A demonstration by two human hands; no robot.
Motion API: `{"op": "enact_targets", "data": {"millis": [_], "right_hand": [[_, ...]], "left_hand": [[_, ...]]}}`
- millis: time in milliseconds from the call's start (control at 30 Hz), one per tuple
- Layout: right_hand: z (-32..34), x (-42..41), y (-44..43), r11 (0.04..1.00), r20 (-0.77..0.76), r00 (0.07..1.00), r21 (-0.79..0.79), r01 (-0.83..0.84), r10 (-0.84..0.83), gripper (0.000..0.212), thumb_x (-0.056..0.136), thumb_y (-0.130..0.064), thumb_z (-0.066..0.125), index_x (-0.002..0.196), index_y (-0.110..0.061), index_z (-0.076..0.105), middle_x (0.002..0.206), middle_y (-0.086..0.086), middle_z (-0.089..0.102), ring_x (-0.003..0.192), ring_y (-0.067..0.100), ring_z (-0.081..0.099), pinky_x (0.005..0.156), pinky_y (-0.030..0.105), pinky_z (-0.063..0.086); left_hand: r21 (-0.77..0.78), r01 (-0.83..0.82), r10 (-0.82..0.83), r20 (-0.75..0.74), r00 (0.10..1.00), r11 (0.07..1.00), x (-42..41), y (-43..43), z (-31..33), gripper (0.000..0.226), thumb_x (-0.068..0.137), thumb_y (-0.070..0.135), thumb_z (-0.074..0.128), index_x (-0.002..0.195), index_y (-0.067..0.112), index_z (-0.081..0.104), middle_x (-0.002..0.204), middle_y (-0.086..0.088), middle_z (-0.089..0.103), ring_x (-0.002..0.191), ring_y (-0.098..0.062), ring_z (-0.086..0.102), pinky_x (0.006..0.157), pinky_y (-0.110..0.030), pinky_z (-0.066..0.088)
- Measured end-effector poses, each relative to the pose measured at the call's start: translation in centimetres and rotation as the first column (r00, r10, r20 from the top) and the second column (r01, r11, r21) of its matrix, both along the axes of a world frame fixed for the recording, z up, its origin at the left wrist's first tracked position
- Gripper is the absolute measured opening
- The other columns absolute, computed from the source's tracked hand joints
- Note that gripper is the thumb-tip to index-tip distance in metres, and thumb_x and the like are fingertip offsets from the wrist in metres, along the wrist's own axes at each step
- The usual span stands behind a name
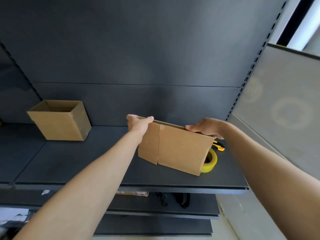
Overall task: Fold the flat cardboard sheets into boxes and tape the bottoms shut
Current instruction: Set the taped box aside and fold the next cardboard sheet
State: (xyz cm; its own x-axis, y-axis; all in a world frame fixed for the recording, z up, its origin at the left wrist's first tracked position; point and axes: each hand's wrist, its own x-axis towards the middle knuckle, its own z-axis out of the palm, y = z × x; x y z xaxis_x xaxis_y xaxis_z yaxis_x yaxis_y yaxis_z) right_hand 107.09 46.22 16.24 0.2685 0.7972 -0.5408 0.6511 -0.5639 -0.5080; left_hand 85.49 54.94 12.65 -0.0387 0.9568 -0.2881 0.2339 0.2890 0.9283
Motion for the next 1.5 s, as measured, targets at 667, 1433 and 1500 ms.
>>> {"op": "enact_targets", "data": {"millis": [667,1433,1500], "right_hand": [[-1.6,-4.8,2.8,0.900,0.015,0.919,0.210,0.383,-0.394,0.052,0.097,-0.043,0.046,0.128,0.000,0.047,0.125,0.016,0.053,0.094,0.030,0.051,0.077,0.035,0.041],[-2.2,-1.0,2.3,0.897,-0.078,0.920,0.204,0.392,-0.384,0.050,0.095,-0.048,0.049,0.119,-0.004,0.053,0.079,0.007,0.045,0.065,0.026,0.048,0.050,0.035,0.047],[-2.3,-0.6,2.3,0.906,-0.067,0.925,0.187,0.379,-0.374,0.052,0.094,-0.051,0.047,0.121,-0.006,0.052,0.088,0.010,0.050,0.066,0.028,0.052,0.044,0.033,0.047]], "left_hand": [[-0.002,0.161,-0.161,0.086,0.983,0.987,-3.4,0.2,-1.0,0.041,0.081,0.007,0.058,0.113,0.021,0.037,0.095,0.002,0.046,0.081,-0.009,0.048,0.057,-0.022,0.036],[0.118,0.312,-0.313,-0.016,0.950,0.943,-1.2,-1.6,-1.5,0.058,0.086,0.000,0.049,0.141,0.016,0.038,0.139,-0.004,0.048,0.124,-0.019,0.048,0.103,-0.039,0.043],[0.141,0.312,-0.313,-0.011,0.950,0.940,-1.2,-1.8,-1.8,0.055,0.086,0.001,0.049,0.138,0.018,0.041,0.137,-0.002,0.050,0.118,-0.014,0.051,0.093,-0.031,0.048]]}}
